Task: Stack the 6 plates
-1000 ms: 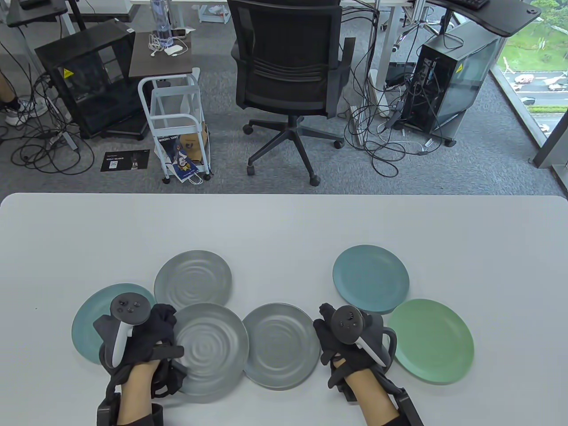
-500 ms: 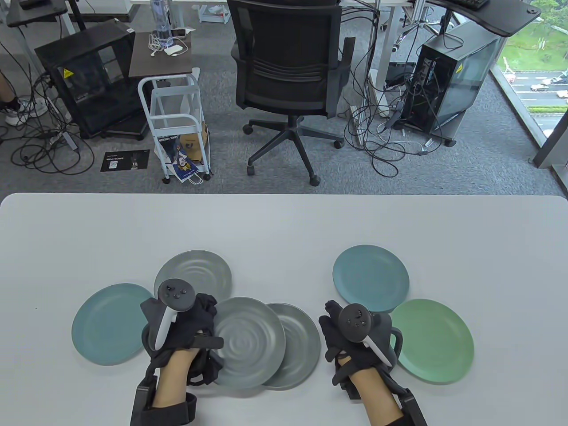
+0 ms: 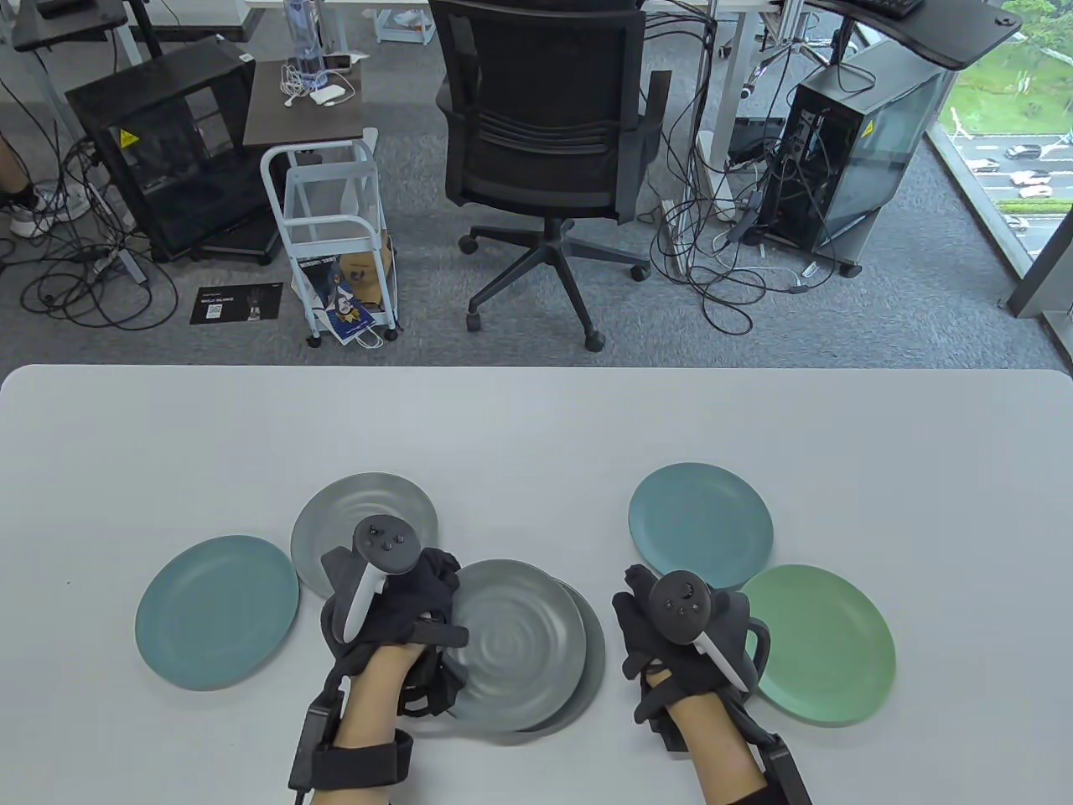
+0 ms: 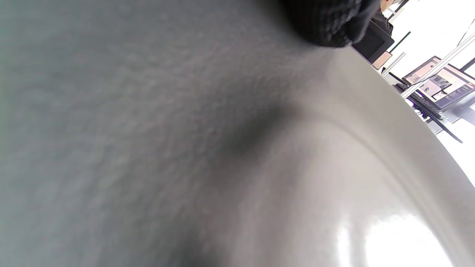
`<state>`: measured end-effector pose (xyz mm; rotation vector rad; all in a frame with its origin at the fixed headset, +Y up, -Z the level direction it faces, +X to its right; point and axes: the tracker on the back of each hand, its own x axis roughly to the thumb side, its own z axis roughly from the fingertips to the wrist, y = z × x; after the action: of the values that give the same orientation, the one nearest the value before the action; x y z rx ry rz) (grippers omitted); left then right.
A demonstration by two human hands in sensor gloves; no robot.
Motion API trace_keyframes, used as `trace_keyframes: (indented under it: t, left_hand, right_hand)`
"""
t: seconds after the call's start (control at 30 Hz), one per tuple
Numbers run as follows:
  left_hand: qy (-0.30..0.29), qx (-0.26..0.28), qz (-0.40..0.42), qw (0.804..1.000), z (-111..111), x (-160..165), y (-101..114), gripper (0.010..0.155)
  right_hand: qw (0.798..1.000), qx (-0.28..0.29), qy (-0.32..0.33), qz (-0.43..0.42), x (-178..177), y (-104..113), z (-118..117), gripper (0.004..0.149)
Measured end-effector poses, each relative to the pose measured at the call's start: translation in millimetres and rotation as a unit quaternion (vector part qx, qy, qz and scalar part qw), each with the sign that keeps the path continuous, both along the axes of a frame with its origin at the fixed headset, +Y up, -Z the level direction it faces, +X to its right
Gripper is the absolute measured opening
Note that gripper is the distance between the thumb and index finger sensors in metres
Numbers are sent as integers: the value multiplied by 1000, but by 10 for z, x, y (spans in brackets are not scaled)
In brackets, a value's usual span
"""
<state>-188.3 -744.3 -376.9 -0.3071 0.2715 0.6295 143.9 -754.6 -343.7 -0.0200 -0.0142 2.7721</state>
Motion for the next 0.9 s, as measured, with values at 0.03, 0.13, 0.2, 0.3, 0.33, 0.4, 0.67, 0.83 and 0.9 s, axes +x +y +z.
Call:
trace_keyframes:
  t: [0.03, 0.13, 0.2, 0.3, 0.33, 0.4, 0.67, 0.83, 0.9]
  left_hand:
    - [-1, -4, 5, 1000, -3, 4, -17, 41]
    - [-9, -6, 20, 1000, -2, 8, -44, 42]
    - [-11, -5, 18, 1000, 2, 20, -57, 41]
    - [-18, -4, 12, 1000, 1, 41, -81, 43]
    - [-16, -3, 3, 1000, 9, 46, -69, 45]
    - [-6, -5, -31, 1000, 35, 44, -21, 54]
    - [49, 75, -129, 988, 183, -83, 257, 57]
    - [82, 102, -228, 965, 230, -327, 256, 57]
    - [89, 106, -265, 954, 239, -426, 217, 59]
  right_hand:
    - [1000, 0, 0, 0, 0, -1, 0, 54]
    - [1000, -2, 0, -1, -2, -1, 4, 54]
    - [1000, -2, 0, -1, -3, 0, 5, 54]
    - [1000, -5, 0, 0, -4, -11, 5, 54]
    - [1000, -6, 0, 0, -4, -9, 7, 54]
    - [1000, -6, 0, 0, -5, -7, 8, 54]
    - [1000, -5, -1, -2, 4, -12, 4, 54]
    - [1000, 0, 1, 4, -3, -7, 5, 54]
    - [1000, 2, 2, 7, -13, -4, 7, 54]
